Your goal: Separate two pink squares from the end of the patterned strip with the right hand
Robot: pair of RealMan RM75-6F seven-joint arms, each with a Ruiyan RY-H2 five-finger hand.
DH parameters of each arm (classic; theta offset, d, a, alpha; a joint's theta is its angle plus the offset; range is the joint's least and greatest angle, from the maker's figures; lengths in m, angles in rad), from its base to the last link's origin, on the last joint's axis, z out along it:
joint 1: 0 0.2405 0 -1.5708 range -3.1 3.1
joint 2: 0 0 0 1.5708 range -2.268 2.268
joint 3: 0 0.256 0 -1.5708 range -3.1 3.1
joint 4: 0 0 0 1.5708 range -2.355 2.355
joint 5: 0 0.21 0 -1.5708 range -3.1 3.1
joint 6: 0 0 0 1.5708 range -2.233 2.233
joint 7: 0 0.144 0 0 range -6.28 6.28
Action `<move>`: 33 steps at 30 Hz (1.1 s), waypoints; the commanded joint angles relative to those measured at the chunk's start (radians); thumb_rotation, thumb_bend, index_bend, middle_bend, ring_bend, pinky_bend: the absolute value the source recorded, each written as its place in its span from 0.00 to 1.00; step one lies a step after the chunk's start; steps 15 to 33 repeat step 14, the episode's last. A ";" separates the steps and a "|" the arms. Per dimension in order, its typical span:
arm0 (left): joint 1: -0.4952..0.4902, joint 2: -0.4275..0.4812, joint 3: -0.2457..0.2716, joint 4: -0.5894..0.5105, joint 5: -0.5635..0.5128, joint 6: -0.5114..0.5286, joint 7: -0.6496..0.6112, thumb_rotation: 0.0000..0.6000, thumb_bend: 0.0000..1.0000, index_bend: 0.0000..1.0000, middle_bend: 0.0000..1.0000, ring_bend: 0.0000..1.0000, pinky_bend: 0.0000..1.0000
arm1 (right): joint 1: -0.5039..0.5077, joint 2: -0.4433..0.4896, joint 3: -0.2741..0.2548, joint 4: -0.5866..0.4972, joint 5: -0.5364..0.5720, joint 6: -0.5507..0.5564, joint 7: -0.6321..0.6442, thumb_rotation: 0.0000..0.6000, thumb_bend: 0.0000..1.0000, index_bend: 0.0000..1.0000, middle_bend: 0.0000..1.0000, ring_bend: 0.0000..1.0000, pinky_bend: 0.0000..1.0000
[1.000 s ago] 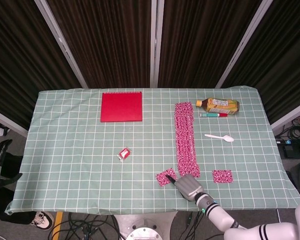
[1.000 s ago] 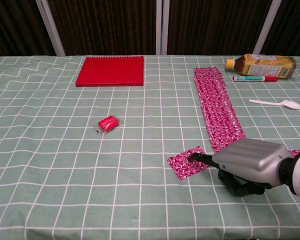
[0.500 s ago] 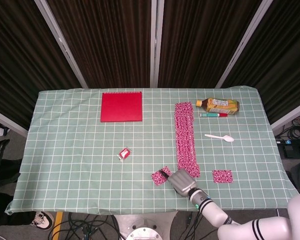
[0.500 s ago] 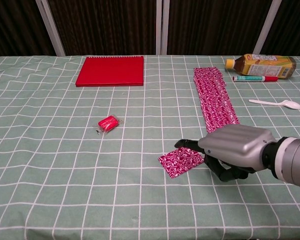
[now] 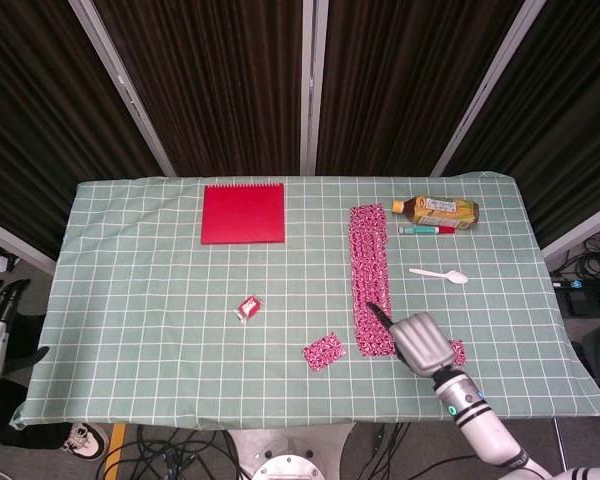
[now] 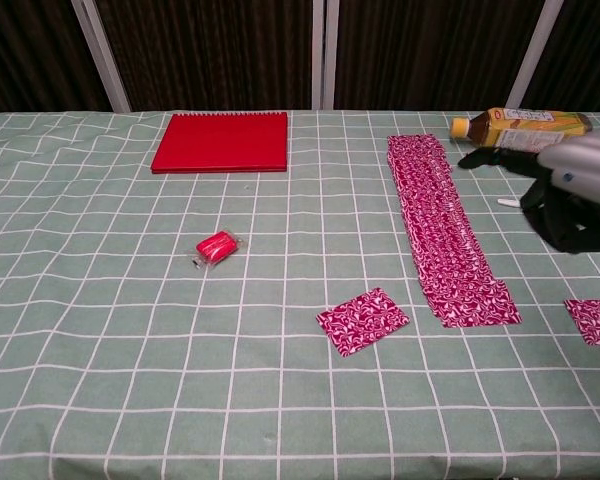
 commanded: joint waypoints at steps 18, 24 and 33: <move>-0.023 0.001 0.001 -0.081 0.007 -0.024 0.102 1.00 0.06 0.08 0.10 0.03 0.07 | -0.302 0.167 -0.003 0.332 -0.127 0.258 0.368 1.00 0.21 0.00 0.00 0.00 0.00; -0.023 0.001 0.001 -0.081 0.007 -0.024 0.102 1.00 0.06 0.08 0.10 0.03 0.07 | -0.302 0.167 -0.003 0.332 -0.127 0.258 0.368 1.00 0.21 0.00 0.00 0.00 0.00; -0.023 0.001 0.001 -0.081 0.007 -0.024 0.102 1.00 0.06 0.08 0.10 0.03 0.07 | -0.302 0.167 -0.003 0.332 -0.127 0.258 0.368 1.00 0.21 0.00 0.00 0.00 0.00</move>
